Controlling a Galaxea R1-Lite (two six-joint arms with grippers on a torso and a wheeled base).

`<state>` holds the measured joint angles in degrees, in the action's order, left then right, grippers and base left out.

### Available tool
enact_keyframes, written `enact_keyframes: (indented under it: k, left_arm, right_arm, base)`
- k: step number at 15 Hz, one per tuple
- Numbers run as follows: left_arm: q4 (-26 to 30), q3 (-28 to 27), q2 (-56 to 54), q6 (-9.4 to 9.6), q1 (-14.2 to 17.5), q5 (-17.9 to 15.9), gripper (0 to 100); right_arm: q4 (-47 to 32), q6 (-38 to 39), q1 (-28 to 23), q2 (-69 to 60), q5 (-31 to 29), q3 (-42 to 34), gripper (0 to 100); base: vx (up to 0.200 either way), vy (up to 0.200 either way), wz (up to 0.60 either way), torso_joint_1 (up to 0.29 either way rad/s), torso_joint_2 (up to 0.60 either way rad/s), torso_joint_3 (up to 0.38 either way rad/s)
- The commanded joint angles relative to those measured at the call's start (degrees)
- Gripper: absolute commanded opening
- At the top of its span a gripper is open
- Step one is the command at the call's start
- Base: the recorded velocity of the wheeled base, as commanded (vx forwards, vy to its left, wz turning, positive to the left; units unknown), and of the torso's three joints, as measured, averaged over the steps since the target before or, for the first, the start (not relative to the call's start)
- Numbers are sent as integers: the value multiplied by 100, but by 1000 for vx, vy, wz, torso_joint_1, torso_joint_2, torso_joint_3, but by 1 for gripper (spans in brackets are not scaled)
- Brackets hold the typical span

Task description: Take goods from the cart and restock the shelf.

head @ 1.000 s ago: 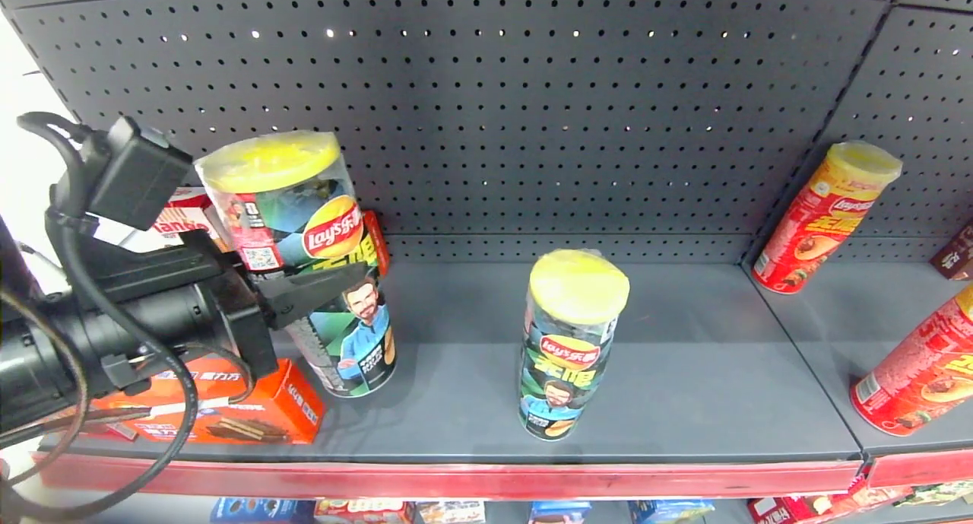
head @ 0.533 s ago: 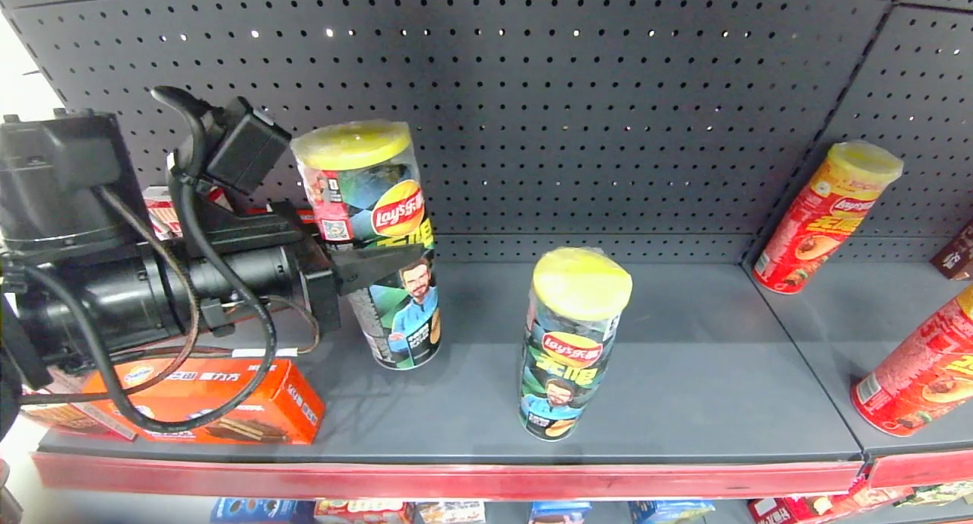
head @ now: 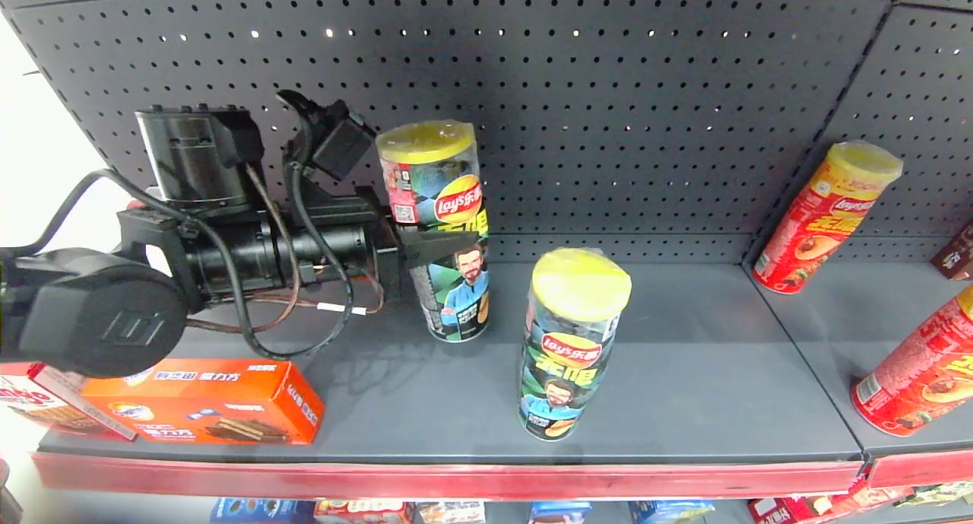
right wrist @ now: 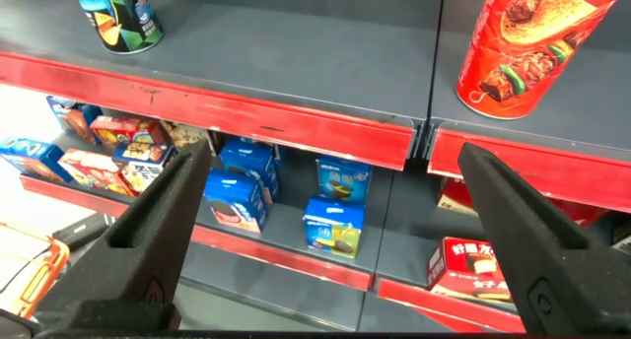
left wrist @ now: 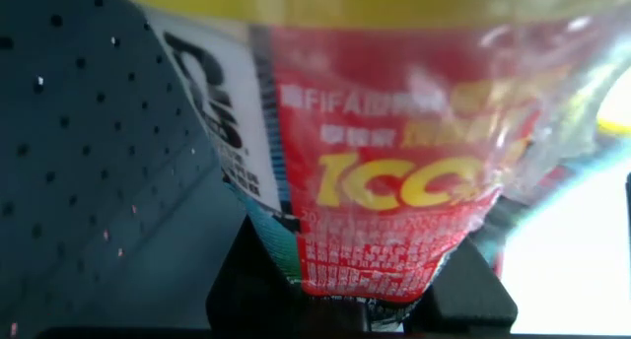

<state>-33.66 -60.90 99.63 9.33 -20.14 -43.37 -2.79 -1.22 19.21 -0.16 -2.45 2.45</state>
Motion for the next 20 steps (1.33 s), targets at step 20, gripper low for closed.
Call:
enact_keyframes:
  k: [20]
  left_arm:
    - [791, -2549, 2174, 746, -289, -382, 0]
  right_arm:
    - [-2, -28, 4, 16, 8, 1, 100]
  base:
    - [0, 0, 0, 0, 0, 0]
